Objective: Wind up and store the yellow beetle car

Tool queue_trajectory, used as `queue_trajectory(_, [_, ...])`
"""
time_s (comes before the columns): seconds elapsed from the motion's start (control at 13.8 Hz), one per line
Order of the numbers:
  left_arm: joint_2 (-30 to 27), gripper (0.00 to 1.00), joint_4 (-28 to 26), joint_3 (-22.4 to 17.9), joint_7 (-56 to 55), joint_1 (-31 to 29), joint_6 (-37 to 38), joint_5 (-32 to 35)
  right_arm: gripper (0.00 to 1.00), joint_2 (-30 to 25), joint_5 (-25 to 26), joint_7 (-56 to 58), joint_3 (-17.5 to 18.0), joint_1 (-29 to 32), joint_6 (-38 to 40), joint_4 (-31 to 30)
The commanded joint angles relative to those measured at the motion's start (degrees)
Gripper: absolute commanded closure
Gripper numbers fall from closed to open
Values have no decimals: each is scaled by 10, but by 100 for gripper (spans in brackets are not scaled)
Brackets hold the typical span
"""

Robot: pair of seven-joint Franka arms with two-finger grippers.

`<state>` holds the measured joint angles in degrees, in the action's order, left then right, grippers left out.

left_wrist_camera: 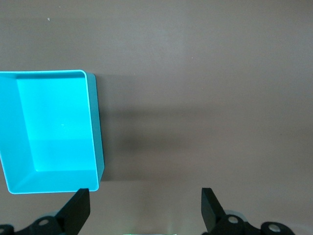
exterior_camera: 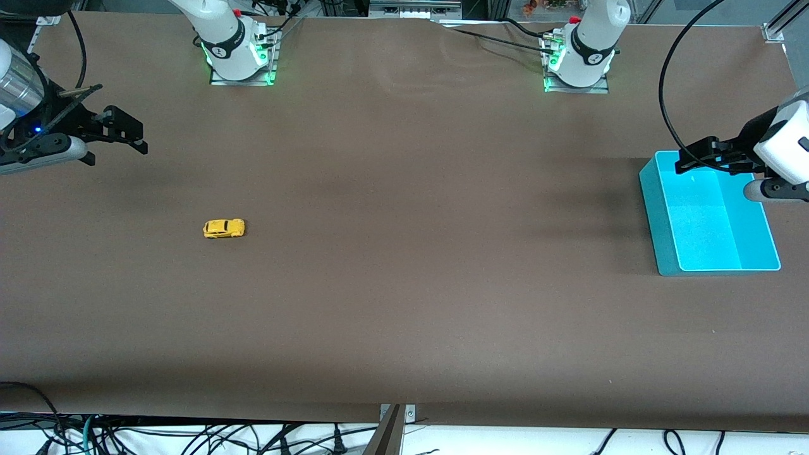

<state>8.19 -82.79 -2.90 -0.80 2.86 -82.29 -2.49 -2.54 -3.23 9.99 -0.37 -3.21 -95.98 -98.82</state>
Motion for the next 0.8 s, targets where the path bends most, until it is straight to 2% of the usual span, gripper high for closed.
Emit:
queue_trajectory(0.0, [2, 0, 6, 1, 8, -2, -1, 6, 0, 4, 9, -15, 4, 0, 17, 15])
queue_trajectory(0.72, [2, 0, 6, 1, 8, -2, -1, 6, 0, 5, 16, -14, 3, -1, 18, 13])
